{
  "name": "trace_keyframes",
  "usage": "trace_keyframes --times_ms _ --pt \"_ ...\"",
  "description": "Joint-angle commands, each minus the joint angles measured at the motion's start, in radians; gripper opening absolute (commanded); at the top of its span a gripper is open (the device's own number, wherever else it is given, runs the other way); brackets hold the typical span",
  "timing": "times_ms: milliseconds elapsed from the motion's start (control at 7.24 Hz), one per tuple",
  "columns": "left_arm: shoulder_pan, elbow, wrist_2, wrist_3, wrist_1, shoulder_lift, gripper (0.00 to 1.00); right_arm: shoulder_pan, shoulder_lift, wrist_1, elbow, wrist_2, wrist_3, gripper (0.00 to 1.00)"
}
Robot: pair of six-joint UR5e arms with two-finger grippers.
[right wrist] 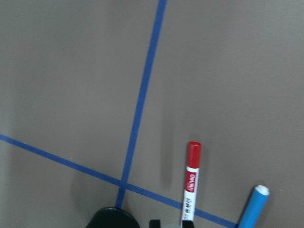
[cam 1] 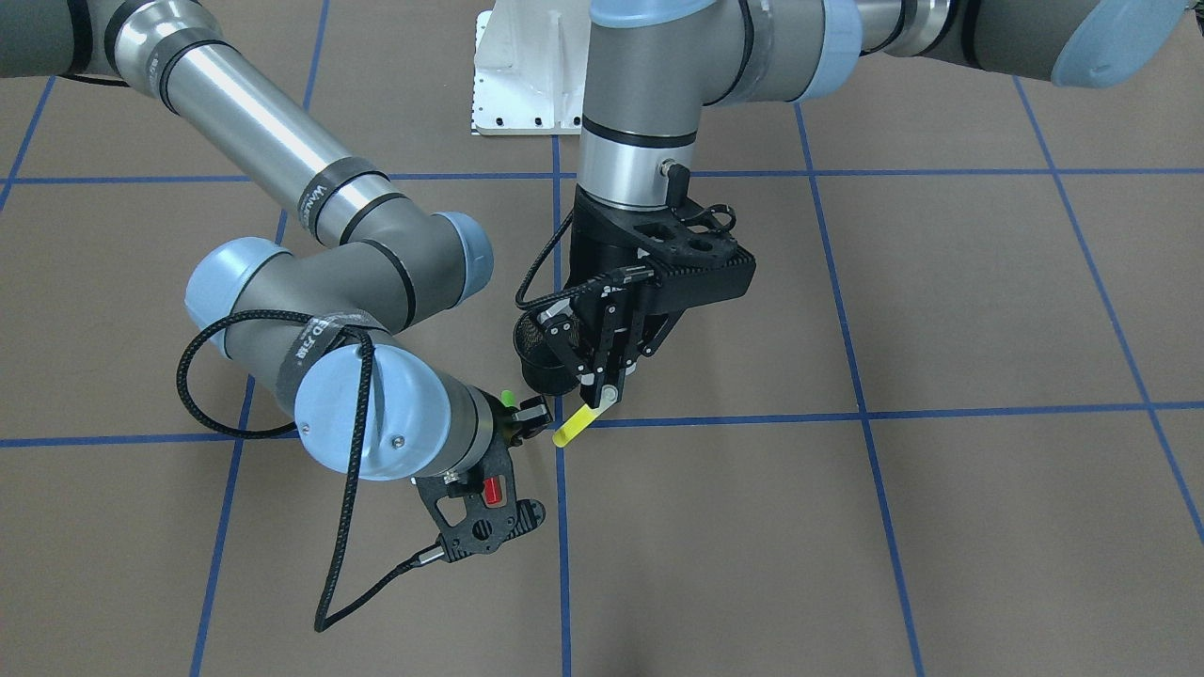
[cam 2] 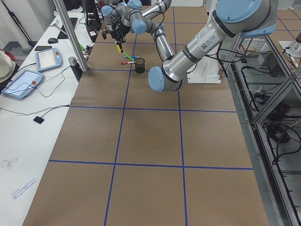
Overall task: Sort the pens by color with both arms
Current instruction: 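Lower the green highlighter beside the red marker while the left lifts yellow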
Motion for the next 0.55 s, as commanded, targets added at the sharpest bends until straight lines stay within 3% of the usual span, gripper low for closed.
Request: trace_keyframes --times_ms 0,276,415 --pt "0.055 0.001 0.173 -0.072 -0.101 0.063 0.00 -0.012 0.004 0.000 0.000 -0.007 0.001 0.13" --pt "0.051 -0.004 0.197 -0.065 -0.115 0.102 0.00 -0.012 -0.001 0.000 0.000 -0.007 0.036 0.56" --pt "0.043 -0.001 0.202 -0.063 -0.135 0.111 0.00 -0.012 -0.003 0.000 0.000 -0.007 0.037 0.67"
